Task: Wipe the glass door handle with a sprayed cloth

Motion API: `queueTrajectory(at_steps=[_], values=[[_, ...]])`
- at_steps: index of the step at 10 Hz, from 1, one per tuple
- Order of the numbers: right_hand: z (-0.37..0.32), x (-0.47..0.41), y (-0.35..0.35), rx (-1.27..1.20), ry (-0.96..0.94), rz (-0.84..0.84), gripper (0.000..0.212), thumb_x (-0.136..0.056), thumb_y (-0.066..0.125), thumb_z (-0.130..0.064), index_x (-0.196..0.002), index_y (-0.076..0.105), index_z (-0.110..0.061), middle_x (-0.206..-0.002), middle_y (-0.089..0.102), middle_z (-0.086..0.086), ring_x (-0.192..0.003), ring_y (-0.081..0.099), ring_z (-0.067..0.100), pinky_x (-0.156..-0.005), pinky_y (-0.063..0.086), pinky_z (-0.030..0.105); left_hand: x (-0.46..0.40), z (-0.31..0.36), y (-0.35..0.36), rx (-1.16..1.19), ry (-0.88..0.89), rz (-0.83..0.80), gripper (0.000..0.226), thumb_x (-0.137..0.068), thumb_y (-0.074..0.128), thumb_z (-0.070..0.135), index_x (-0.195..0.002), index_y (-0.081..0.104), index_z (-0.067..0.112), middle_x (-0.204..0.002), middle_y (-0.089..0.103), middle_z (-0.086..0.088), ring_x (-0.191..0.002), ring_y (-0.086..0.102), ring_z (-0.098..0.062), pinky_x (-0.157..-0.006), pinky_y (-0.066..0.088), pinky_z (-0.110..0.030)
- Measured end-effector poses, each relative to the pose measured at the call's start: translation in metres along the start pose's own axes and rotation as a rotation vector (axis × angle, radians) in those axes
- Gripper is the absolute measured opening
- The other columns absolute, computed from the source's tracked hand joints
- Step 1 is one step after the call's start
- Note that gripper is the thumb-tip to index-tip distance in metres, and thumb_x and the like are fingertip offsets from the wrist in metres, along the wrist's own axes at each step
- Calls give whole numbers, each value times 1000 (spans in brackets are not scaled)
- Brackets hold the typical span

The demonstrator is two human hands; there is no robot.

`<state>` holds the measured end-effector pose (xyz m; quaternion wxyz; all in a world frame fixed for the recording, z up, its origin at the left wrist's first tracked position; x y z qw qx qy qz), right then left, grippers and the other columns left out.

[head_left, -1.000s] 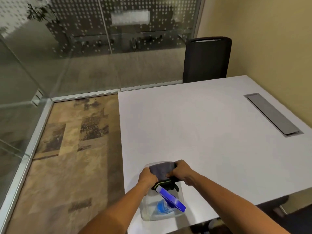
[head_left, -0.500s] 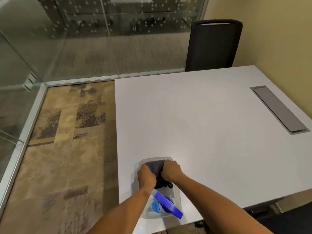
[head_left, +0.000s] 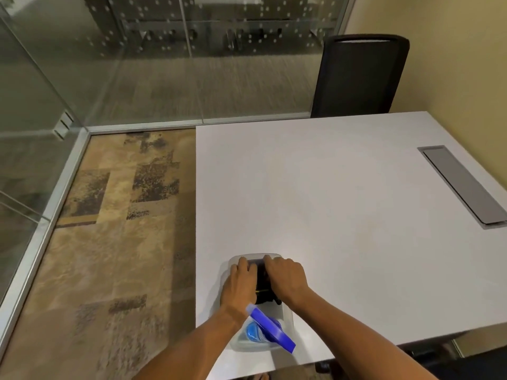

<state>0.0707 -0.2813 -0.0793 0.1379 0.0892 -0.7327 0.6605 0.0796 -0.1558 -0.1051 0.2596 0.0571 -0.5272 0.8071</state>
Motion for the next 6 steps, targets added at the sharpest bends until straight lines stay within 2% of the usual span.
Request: queueTrajectory(at_steps=[1,2,3,4,5,6], values=[[-2,4,-2,-48,2,25,30,-95,60,-26,-122,54,-13,-111,68,8,-88,70,25,-78,57,33,4,-7,10,-39,120,-12,42,-104,36,49,-140,45,31,-133,60,-1,-116,62,-21,-107,51,-36],[0,6,-5,-76,7,19,25,-95,59,-24,-118,55,-14,-108,68,8,-87,70,25,-75,55,32,5,-5,3,-47,156,6,35,-106,37,46,-134,51,30,-125,63,0,-110,64,-19,-103,52,-30],[6,2,-14,-163,38,11,20,-94,56,-31,-110,58,-17,-104,70,5,-86,68,25,-70,53,33,6,0,-16,-153,152,27,26,-104,48,38,-124,54,23,-119,63,-1,-102,63,-18,-99,55,-29],[6,-4,-29,-292,-85,-101,35,-91,60,-38,-120,57,-19,-115,69,6,-99,66,26,-82,55,37,14,-1,-42,-182,117,26,36,-98,59,35,-130,53,21,-130,54,-2,-111,55,-18,-97,48,-27],[-2,-5,-40,-213,-234,-211,44,-90,60,-37,-130,52,-19,-124,64,9,-109,61,27,-91,50,38,21,-11,-57,-291,156,56,35,-100,56,32,-133,57,18,-134,53,-4,-116,53,-20,-98,47,-31],[-21,-10,-57,-156,-317,-253,52,-93,59,-38,-141,44,-23,-135,58,10,-119,56,27,-101,47,40,28,-29,-69,-342,166,121,40,-104,47,27,-143,50,18,-144,48,-4,-127,50,-22,-103,46,-34]])
Point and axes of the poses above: each hand's wrist, its own x-axis away from the middle knuckle, its own y-axis out of the palm, z = x × y, the point moved 2 cm from there along -x, towards the middle knuckle
